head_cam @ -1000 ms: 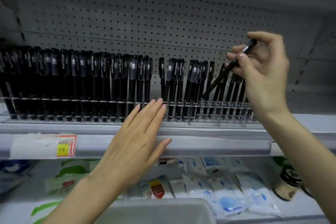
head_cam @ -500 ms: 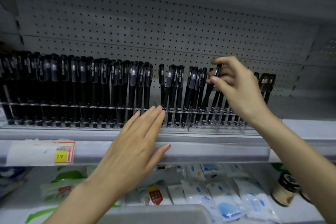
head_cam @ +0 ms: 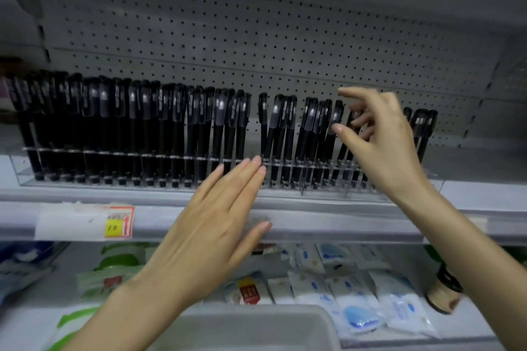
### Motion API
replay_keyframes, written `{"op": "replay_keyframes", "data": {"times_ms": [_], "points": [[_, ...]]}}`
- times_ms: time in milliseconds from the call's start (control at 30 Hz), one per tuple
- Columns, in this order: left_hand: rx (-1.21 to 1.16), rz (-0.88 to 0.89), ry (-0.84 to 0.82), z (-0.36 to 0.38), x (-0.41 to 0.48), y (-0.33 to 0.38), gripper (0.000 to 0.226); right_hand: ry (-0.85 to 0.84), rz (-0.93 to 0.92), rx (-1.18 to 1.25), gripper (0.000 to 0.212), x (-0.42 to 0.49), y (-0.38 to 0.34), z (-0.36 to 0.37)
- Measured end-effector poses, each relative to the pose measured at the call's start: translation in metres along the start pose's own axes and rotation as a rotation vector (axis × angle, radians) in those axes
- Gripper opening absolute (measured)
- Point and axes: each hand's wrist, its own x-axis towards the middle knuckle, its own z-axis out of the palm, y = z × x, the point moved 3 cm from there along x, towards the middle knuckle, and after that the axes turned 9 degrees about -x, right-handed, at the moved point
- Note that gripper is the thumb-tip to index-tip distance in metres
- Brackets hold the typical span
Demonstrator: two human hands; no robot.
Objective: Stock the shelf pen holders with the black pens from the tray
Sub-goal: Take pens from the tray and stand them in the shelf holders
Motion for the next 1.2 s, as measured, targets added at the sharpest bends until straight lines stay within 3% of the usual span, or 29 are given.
{"op": "replay_keyframes", "data": {"times_ms": [100,300,400,533,600,700,900,1200], "points": [[-0.075,-0.052,-0.006,-0.005,-0.016,0.001,0.064,-0.032,-0.118,0.052,0.037,-0.028,-0.021,0.000],[-0.155,-0.209,-0.069,-0.002,-0.087,-0.002,0.063,-0.306,-0.252,0.190,0.032,-0.112,-0.054,0.044],[-0.224,-0.384,-0.077,0.003,-0.146,-0.009,0.062,-0.483,-0.218,0.298,0.028,-0.166,-0.062,0.083],[-0.326,-0.694,-0.094,0.014,-0.232,-0.013,0.067,-0.846,0.006,0.377,0.026,-0.244,-0.066,0.156],[-0.356,-0.813,-0.106,0.020,-0.264,-0.013,0.069,-0.993,0.068,0.333,0.036,-0.277,-0.067,0.192],[-0.393,-0.888,-0.126,0.029,-0.288,-0.010,0.070,-1.128,-0.013,0.173,0.052,-0.305,-0.069,0.229],[-0.451,-0.882,-0.194,0.041,-0.292,-0.010,0.066,-1.170,-0.028,0.072,0.060,-0.322,-0.074,0.254],[-0.547,-0.860,-0.199,0.052,-0.294,-0.005,0.067,-1.043,-0.093,0.005,0.046,-0.329,-0.079,0.245]]}}
